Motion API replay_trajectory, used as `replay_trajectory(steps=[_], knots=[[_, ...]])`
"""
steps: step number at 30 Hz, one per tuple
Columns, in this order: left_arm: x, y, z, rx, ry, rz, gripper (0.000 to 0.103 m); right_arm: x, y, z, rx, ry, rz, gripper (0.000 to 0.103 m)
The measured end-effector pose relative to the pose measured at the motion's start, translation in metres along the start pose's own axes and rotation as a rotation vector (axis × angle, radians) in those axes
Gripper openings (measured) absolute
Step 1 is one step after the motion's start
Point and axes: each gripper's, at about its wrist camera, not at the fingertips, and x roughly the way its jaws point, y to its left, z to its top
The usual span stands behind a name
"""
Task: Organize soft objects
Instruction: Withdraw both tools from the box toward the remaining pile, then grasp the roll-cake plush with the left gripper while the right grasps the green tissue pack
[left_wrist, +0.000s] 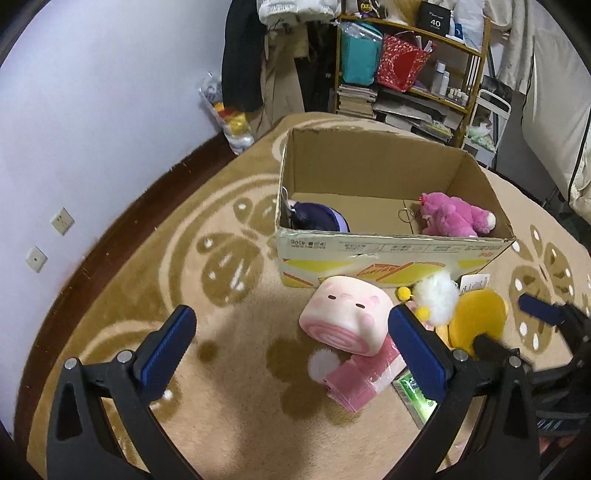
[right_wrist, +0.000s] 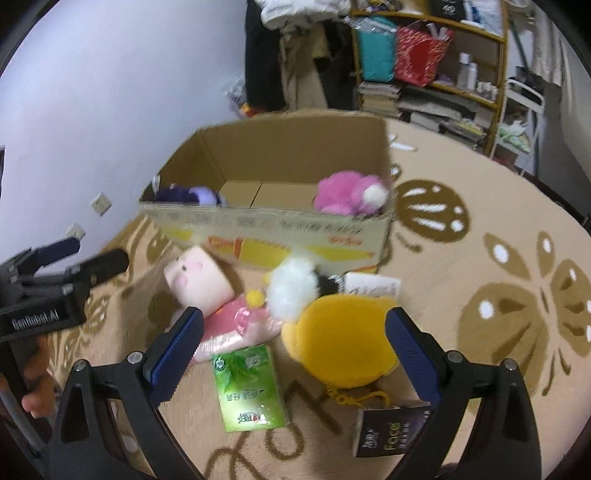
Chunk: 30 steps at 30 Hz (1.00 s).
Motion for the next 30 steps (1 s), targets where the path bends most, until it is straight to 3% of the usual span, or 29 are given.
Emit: replay_trajectory(steps=[4,9,14,18,30], knots=[[0.012,0.000,0.001,-0.012,0.034,-0.024,0.103,0.013,0.007,-0.006,-0.011,0.034,0.005,0.099],[0.031,-0.002,0.001,-0.002,0.085,-0.043,0.103,0.024,0.007,-0.014,-0.004,0.081,0.027,0.088],[0.048,-0.007,0.002,0.017,0.135,-0.022,0.103,0.028,0.008,-0.016,0.013,0.089,0.064,0.088],[0.056,-0.011,0.003,0.028,0.149,-0.026,0.103,0.036,0.011,-0.018,0.009,0.126,0.096,0.074],[0.092,-0.021,0.000,0.055,0.222,-0.049,0.103,0.056,0.020,-0.026,0.014,0.189,0.119,0.072]])
